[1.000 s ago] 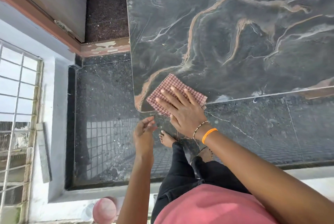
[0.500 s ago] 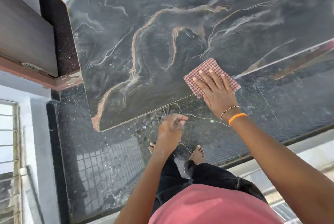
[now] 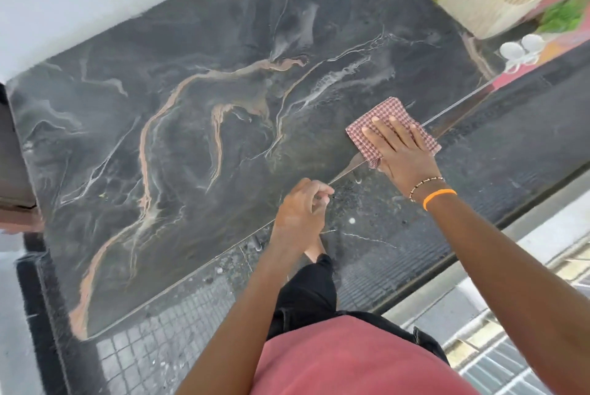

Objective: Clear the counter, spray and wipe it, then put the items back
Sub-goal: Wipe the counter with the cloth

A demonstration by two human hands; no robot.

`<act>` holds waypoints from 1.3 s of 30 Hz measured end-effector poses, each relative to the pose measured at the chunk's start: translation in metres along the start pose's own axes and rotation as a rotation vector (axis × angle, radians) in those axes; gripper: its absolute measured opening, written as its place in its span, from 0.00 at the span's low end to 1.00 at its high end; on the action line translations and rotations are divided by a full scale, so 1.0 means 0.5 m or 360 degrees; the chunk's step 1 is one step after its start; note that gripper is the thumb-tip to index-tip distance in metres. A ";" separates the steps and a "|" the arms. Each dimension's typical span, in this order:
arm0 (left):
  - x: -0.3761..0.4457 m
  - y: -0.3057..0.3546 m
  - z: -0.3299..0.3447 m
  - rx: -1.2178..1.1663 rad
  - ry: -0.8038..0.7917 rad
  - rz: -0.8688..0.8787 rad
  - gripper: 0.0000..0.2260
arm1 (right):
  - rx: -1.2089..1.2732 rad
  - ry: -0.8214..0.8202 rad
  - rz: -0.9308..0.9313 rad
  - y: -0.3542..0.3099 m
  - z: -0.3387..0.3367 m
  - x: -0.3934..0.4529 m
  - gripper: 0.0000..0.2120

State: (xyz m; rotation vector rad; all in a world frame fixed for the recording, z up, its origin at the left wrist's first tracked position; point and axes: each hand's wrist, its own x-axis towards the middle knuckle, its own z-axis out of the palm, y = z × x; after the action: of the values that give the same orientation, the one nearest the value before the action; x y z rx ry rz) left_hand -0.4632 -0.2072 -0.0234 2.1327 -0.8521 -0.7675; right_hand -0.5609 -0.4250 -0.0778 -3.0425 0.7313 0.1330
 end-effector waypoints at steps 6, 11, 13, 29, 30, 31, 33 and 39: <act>0.156 0.112 0.056 0.0195 -0.0156 0.0154 0.09 | 0.0126 -0.0007 0.0333 0.193 -0.010 0.048 0.31; 0.206 0.154 0.119 0.0235 -0.0328 0.0157 0.10 | 0.0310 -0.0002 0.0538 0.335 -0.014 0.098 0.35; 0.221 0.170 0.141 0.0264 -0.0337 0.0107 0.10 | 0.0370 0.0018 0.0583 0.392 -0.013 0.112 0.35; 0.207 0.249 0.267 -0.0096 0.0218 -0.0409 0.09 | 0.3040 0.0099 0.1662 0.301 0.011 0.117 0.20; 0.193 0.243 0.264 -0.0114 0.0249 -0.0460 0.08 | 0.2938 0.0017 0.1664 0.267 0.008 0.111 0.21; 0.176 0.234 0.259 -0.0120 0.0277 -0.0518 0.08 | 0.2826 -0.0074 0.1654 0.231 0.002 0.104 0.22; 0.140 0.214 0.249 -0.0116 0.0310 -0.0610 0.08 | 0.2631 -0.0213 0.1630 0.169 -0.005 0.090 0.24; 0.007 0.116 0.211 -0.0228 0.0488 -0.0904 0.07 | 0.2368 -0.0560 0.1376 -0.024 -0.034 0.039 0.17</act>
State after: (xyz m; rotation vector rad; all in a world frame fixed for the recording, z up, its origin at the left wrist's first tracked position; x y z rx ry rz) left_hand -0.5566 -0.2812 -0.0401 2.2999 -0.0203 -0.7173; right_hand -0.5367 -0.4236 -0.0627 -1.1832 1.2330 0.0603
